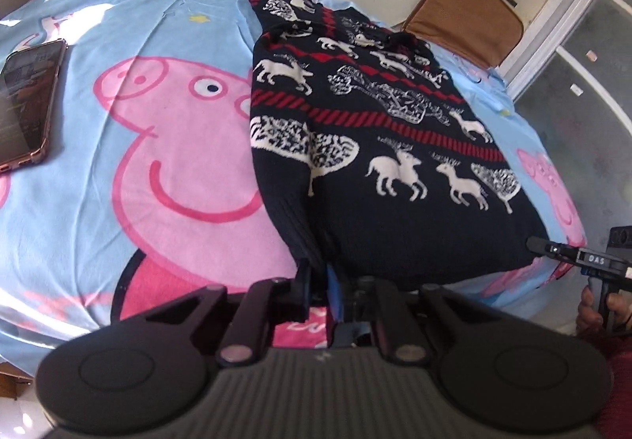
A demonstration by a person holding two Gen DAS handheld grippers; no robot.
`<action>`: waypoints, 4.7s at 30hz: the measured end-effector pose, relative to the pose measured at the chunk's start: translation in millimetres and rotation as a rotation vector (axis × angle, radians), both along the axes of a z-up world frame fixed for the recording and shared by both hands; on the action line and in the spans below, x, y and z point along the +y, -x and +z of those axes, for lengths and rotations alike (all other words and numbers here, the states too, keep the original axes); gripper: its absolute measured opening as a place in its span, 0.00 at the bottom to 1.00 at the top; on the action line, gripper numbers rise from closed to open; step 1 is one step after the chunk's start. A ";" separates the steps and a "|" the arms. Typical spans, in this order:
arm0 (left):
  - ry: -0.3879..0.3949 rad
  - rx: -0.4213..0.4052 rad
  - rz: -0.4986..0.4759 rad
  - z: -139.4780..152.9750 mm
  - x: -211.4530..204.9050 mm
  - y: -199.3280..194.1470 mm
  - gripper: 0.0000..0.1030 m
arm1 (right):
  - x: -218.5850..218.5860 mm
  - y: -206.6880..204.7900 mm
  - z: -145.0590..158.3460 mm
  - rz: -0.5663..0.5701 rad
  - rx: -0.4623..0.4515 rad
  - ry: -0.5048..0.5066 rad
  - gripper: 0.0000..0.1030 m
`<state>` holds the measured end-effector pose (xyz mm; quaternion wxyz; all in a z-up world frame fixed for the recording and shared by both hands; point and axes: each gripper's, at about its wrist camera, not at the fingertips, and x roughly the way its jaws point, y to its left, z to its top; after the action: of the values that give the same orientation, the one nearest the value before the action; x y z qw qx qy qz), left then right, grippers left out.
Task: Fold small clothes
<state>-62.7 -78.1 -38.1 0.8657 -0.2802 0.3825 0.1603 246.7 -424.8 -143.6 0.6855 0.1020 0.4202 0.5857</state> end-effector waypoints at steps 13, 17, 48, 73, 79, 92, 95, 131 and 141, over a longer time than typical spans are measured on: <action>0.018 -0.315 0.213 56.2 98.6 -68.6 0.08 | 55.8 -87.8 67.8 -0.149 -0.059 -0.210 0.08; 0.016 -0.263 0.247 37.0 127.2 -110.7 0.08 | 98.7 -126.2 64.4 -0.158 -0.070 -0.164 0.08; -0.327 -0.008 0.027 46.5 202.2 -331.7 0.27 | 285.6 -226.3 117.8 0.059 -0.212 0.052 0.42; -0.304 -0.169 0.045 66.1 169.1 -311.8 0.08 | 339.7 -211.5 140.3 0.099 -0.236 0.053 0.11; -0.361 -0.309 -0.010 75.4 89.4 -206.1 0.08 | 253.5 -126.4 159.8 0.140 -0.313 -0.049 0.11; -0.367 -0.177 -0.043 -5.2 -7.3 -130.3 0.09 | 155.1 -28.5 68.5 0.035 -0.255 -0.015 0.13; -0.340 -0.158 -0.063 -8.3 -8.9 -124.3 0.12 | 150.9 -30.9 57.8 0.020 -0.169 -0.019 0.21; -0.202 -0.213 0.112 24.7 66.4 -198.0 0.07 | 55.5 -88.2 46.7 -0.423 0.068 -0.153 0.64; -0.073 -0.090 -0.078 -24.8 47.4 -285.8 0.06 | 86.6 -96.9 34.6 -0.386 0.138 -0.091 0.63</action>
<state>223.1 -30.8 -62.9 0.8973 -0.2401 0.3479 0.1276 343.6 -338.1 -109.0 0.7493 0.2513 0.4120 0.4535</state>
